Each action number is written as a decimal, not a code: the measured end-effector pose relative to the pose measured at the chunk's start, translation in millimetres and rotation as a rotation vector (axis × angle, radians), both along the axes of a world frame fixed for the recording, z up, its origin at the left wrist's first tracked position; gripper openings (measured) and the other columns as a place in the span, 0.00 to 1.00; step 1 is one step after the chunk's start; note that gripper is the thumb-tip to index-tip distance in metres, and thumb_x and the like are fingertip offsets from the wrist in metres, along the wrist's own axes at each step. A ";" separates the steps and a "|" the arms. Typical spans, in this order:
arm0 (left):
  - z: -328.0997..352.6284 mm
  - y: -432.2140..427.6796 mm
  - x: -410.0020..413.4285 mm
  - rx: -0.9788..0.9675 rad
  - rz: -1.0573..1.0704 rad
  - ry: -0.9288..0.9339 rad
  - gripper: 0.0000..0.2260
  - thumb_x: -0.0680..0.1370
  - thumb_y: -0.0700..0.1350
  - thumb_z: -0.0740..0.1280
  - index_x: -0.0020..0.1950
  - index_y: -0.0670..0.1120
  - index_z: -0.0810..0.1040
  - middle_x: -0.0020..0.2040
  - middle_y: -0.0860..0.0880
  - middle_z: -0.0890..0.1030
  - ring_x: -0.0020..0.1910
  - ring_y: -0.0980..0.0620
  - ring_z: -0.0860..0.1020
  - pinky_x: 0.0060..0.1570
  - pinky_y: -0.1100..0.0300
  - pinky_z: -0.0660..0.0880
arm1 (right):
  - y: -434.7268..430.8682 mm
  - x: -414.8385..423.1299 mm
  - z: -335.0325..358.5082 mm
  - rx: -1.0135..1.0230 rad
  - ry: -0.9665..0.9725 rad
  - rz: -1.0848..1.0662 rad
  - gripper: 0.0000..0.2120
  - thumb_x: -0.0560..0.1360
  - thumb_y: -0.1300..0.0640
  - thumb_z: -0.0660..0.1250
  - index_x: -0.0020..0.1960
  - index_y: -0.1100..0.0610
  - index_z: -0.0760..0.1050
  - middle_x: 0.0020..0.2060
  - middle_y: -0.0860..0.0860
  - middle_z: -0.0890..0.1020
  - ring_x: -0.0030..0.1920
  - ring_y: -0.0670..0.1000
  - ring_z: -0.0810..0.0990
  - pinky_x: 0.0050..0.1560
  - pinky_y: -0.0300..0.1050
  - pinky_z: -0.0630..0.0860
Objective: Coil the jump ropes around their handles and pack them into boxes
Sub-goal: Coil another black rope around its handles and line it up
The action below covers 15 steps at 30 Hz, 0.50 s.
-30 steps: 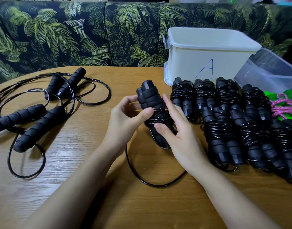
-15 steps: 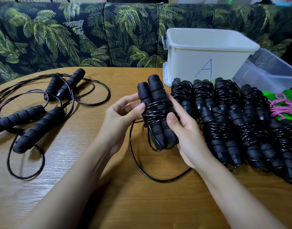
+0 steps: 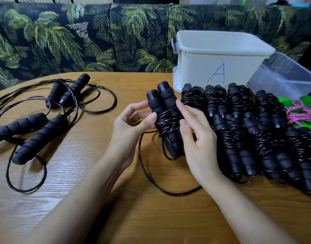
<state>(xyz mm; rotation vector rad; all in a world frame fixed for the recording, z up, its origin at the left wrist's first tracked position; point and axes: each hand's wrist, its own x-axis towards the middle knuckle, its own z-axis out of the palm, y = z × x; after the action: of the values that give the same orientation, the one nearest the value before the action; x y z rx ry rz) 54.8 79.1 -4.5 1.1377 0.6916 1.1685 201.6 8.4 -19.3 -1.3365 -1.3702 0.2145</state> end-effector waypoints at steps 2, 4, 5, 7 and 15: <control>0.5 -3.0 2.3 -0.001 0.025 -0.009 0.18 0.69 0.42 0.73 0.58 0.43 0.77 0.40 0.49 0.84 0.40 0.55 0.82 0.42 0.65 0.77 | -0.6 -2.6 0.0 -0.033 -0.134 -0.053 0.22 0.80 0.46 0.60 0.74 0.44 0.68 0.68 0.47 0.73 0.66 0.42 0.74 0.61 0.35 0.71; 0.1 -4.9 3.6 -0.001 0.046 -0.012 0.19 0.68 0.42 0.72 0.58 0.43 0.77 0.39 0.50 0.84 0.39 0.56 0.82 0.42 0.65 0.77 | -1.8 -5.0 1.0 -0.075 -0.270 -0.113 0.29 0.76 0.39 0.63 0.76 0.40 0.64 0.70 0.45 0.71 0.66 0.45 0.75 0.55 0.45 0.78; -0.2 -5.2 3.7 0.000 0.057 -0.012 0.19 0.68 0.42 0.72 0.58 0.43 0.77 0.39 0.50 0.84 0.39 0.56 0.82 0.42 0.65 0.77 | -2.4 -6.3 1.5 -0.096 -0.350 -0.149 0.32 0.74 0.38 0.64 0.77 0.40 0.62 0.72 0.45 0.70 0.66 0.47 0.75 0.52 0.49 0.81; -0.3 -5.6 3.9 0.004 0.073 -0.011 0.18 0.69 0.42 0.72 0.58 0.43 0.77 0.40 0.49 0.84 0.41 0.56 0.82 0.42 0.65 0.77 | -2.4 -8.3 1.9 -0.134 -0.501 -0.217 0.38 0.72 0.37 0.67 0.78 0.42 0.58 0.73 0.47 0.69 0.68 0.51 0.74 0.46 0.51 0.81; -6.6 -9.1 9.0 0.007 0.025 0.005 0.19 0.69 0.42 0.73 0.59 0.46 0.78 0.45 0.48 0.85 0.44 0.53 0.83 0.46 0.63 0.78 | -0.7 -10.6 1.6 -0.185 -0.701 -0.343 0.45 0.67 0.45 0.75 0.79 0.51 0.60 0.71 0.57 0.70 0.65 0.58 0.75 0.39 0.49 0.81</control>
<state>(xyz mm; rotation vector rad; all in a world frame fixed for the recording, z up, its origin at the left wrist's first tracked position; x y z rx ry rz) 63.8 70.0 -11.1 1.1412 0.7084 1.1905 190.9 7.7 -17.7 -1.8794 -1.6784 -0.4083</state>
